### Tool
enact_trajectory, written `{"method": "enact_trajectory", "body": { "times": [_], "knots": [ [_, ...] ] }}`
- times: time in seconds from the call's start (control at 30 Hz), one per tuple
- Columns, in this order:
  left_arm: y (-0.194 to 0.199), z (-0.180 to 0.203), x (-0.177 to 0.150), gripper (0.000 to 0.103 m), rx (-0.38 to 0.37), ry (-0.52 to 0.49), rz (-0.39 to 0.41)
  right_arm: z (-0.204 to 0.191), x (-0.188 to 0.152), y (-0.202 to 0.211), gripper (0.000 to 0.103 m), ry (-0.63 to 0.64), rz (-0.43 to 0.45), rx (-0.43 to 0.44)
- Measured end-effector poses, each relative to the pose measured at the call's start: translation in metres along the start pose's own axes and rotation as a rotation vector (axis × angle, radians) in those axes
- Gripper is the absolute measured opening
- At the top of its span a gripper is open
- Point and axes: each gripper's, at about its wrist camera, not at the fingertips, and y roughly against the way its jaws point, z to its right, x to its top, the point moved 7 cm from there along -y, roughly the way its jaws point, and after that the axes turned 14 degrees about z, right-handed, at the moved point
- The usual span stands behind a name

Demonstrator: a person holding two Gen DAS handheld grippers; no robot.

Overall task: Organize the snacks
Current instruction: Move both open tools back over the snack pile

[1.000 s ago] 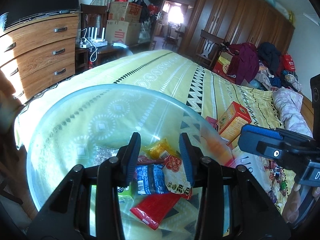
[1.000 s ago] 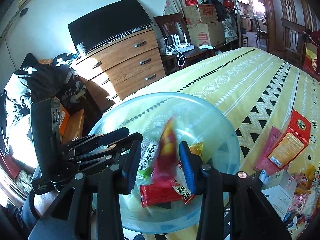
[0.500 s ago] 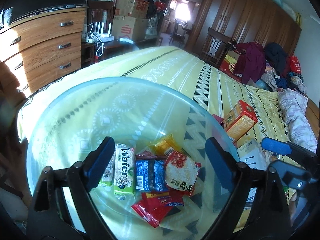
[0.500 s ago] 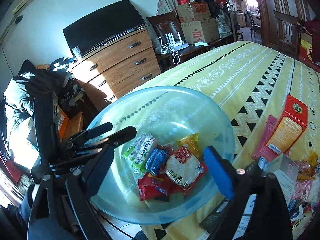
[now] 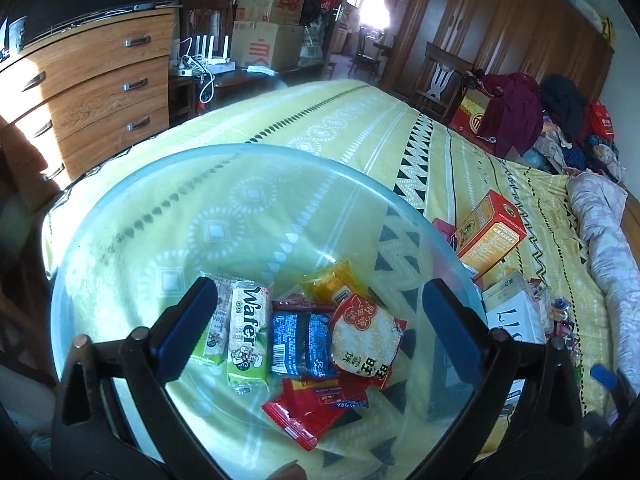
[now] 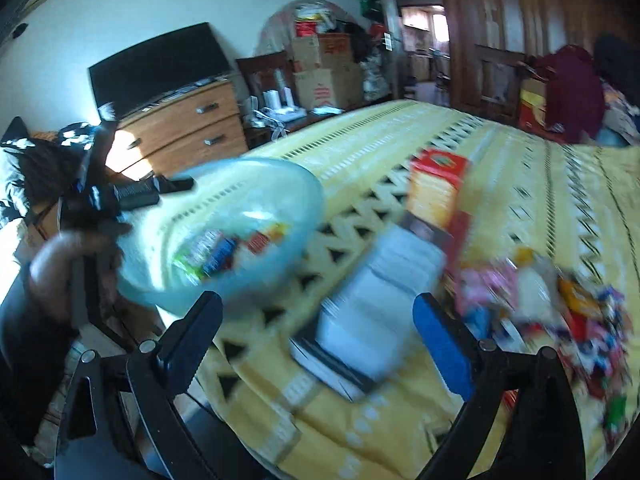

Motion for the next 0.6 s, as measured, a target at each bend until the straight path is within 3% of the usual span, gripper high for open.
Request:
{"method": "enact_trajectory", "body": {
  "times": [0.2,0.37,0.47,0.6],
  "knots": [
    [0.020,0.035,0.007,0.103,-0.012,-0.040,0.062,0.093,-0.101,0.065,0.097,-0.159,-0.116,-0.197],
    [0.040,0.127,-0.007,0.103,-0.198,-0.180,0.081,0.146,-0.163,0.113,0.097,-0.290,-0.164,-0.325],
    [0.048,0.194,-0.038,0.103,-0.335,-0.292,0.030,0.168,-0.179,0.132,0.098,-0.345,-0.150,-0.366],
    [0.054,0.261,-0.090,0.103,-0.461,-0.402,-0.071,0.191,-0.188,0.144,0.097,-0.378,-0.112,-0.381]
  ]
}}
